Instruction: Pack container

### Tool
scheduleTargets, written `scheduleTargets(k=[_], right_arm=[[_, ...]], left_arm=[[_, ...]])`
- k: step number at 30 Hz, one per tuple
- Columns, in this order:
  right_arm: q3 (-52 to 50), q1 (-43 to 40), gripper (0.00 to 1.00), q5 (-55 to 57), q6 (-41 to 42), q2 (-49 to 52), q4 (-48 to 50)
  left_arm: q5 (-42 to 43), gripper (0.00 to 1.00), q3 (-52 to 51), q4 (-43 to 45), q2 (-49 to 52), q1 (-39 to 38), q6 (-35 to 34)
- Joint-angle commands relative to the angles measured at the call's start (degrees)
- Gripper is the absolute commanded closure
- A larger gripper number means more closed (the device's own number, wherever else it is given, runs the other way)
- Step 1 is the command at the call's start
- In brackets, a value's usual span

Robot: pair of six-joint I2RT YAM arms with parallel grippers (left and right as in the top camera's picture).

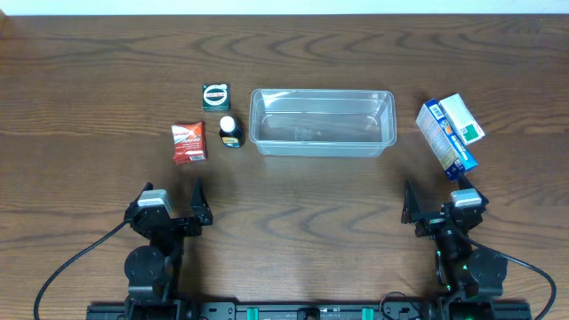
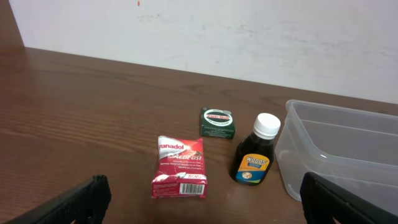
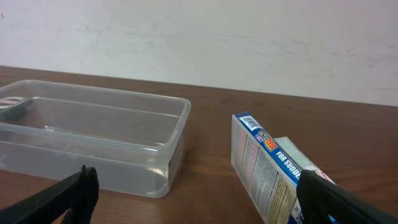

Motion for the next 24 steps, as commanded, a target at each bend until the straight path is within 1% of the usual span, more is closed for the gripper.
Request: scheduleTargets(k=[1,4,6,10,13,15,17,20,24], right_arm=[[-0.17,1.27,0.01,-3.34,3.08,-0.35,0.13],[0.17,1.27,0.01,-6.82,5.57,0.57,-0.07],[1.64,1.27,0.01,-8.7,5.79,1.97,-0.61],[8.98,1.2,0.01,-8.94,5.95,8.31,-2.93],[18.36,1.11,0.01,-8.9,5.92,18.14,-4.87],[25.35,1.11,0.01,-8.96,5.62,25.42,-7.89],[33.16,1.09,0.01,-8.85,5.44,33.05,-12.66],[46.1,1.11,0.01,-8.48,3.21,44.68,-22.34],[62.9,1.09,0.01,-8.48,-3.8,57.99,-35.34]], left_arm=[[0.83,0.02,-1.84,-0.63,-0.35,0.24,0.76],[0.83,0.02,-1.84,-0.63,-0.35,0.24,0.76],[0.83,0.02,-1.84,-0.63,-0.35,0.24,0.76],[0.83,0.02,-1.84,-0.63,-0.35,0.24,0.76],[0.83,0.02,-1.84,-0.63,-0.35,0.24,0.76],[0.83,0.02,-1.84,-0.63,-0.35,0.24,0.76],[0.83,0.02,-1.84,-0.63,-0.35,0.24,0.76],[0.83,0.02,-1.84,-0.63,-0.35,0.24,0.76],[0.83,0.02,-1.84,-0.63,-0.35,0.24,0.76]])
